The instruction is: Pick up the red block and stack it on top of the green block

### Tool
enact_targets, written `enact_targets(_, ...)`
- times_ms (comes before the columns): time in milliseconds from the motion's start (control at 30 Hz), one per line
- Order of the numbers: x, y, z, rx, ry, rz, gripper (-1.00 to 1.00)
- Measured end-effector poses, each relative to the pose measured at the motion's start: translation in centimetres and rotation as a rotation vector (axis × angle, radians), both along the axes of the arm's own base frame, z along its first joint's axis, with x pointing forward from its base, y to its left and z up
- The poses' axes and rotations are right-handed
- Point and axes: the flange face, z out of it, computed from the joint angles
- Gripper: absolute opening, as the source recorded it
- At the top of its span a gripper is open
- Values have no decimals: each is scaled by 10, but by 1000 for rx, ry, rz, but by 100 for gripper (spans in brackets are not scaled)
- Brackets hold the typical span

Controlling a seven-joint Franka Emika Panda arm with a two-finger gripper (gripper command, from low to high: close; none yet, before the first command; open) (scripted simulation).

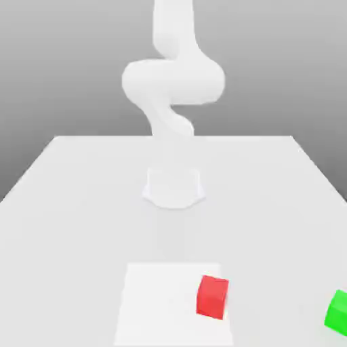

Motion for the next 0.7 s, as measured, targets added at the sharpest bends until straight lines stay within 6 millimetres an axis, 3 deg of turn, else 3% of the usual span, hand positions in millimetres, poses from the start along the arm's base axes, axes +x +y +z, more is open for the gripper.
enact_targets(167,54,16,-103,22,166,-59,0)
enact_targets(333,80,30,-210,44,325,-115,0)
enact_targets(500,79,43,-316,68,484,-169,0)
enact_targets(700,47,61,-434,99,676,-231,0)
